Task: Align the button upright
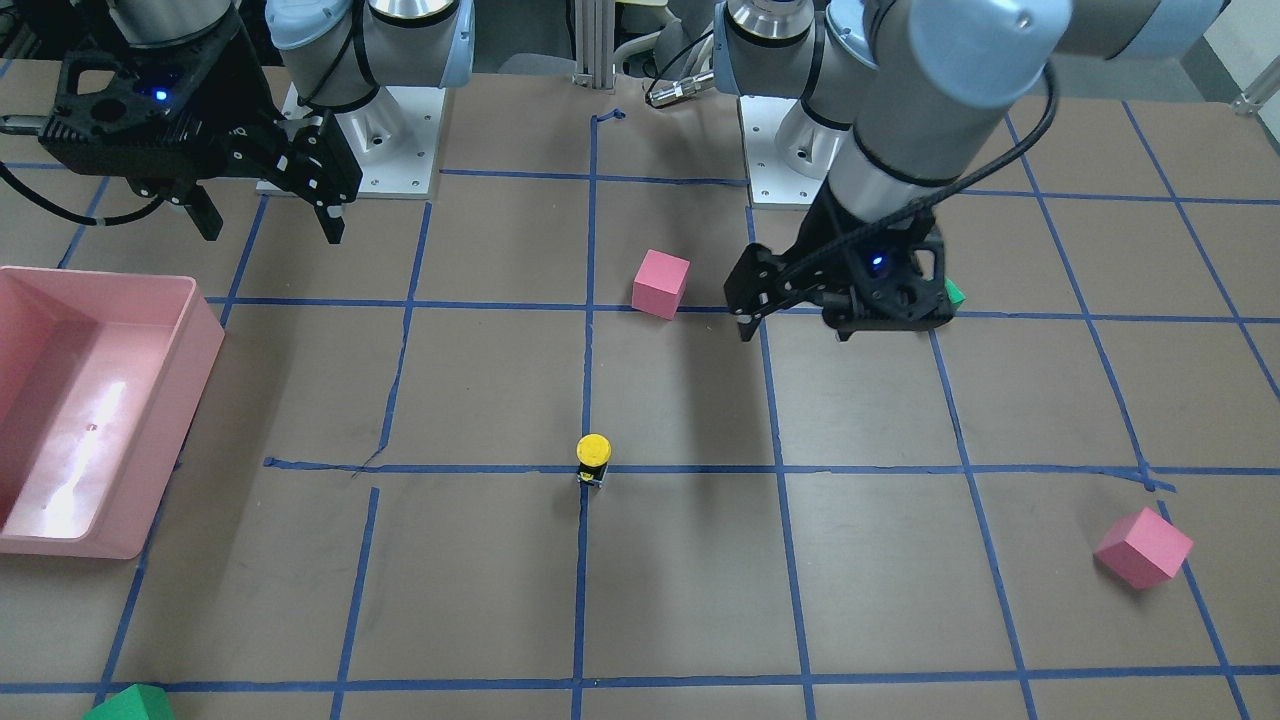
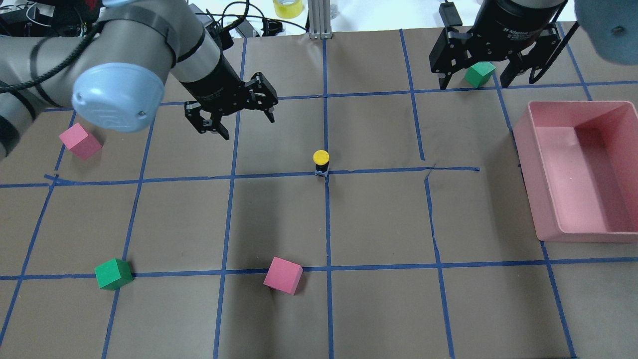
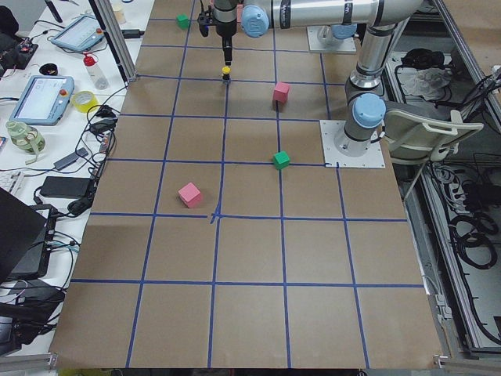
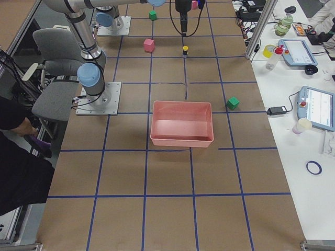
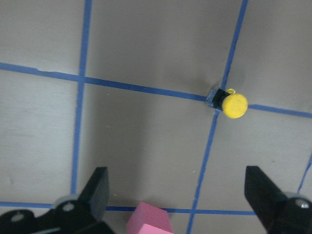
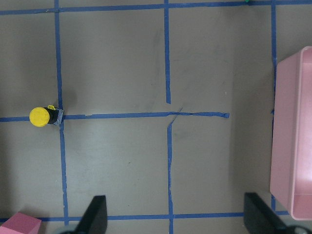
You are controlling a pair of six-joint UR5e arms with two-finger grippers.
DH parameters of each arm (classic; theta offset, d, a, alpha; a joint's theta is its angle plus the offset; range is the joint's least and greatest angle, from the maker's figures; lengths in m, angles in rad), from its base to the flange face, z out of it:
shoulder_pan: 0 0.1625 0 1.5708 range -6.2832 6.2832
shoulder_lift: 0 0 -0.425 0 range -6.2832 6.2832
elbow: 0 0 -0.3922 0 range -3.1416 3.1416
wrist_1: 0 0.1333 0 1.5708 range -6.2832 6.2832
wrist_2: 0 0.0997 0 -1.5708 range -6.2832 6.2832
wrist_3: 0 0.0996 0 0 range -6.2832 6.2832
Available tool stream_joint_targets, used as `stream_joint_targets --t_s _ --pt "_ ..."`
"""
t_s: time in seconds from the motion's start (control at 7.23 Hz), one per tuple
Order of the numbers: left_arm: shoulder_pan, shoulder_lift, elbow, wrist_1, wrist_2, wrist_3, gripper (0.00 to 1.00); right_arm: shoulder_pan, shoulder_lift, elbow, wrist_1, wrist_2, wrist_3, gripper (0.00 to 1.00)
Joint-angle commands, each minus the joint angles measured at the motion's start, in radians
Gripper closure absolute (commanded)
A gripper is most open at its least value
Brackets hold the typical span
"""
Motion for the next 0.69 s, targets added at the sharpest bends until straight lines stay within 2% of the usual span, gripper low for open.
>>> stream_joint_targets --t_s 0.0,0.55 --pt "0.023 0.066 0.063 -0.173 0.049 0.211 0.0 -0.003 -0.004 0.015 -0.001 -0.003 0.001 0.0" --pt "0.012 0.148 0.007 -0.164 0.035 0.305 0.0 -0.028 -0.007 0.015 -0.007 0.0 -0.003 0.0"
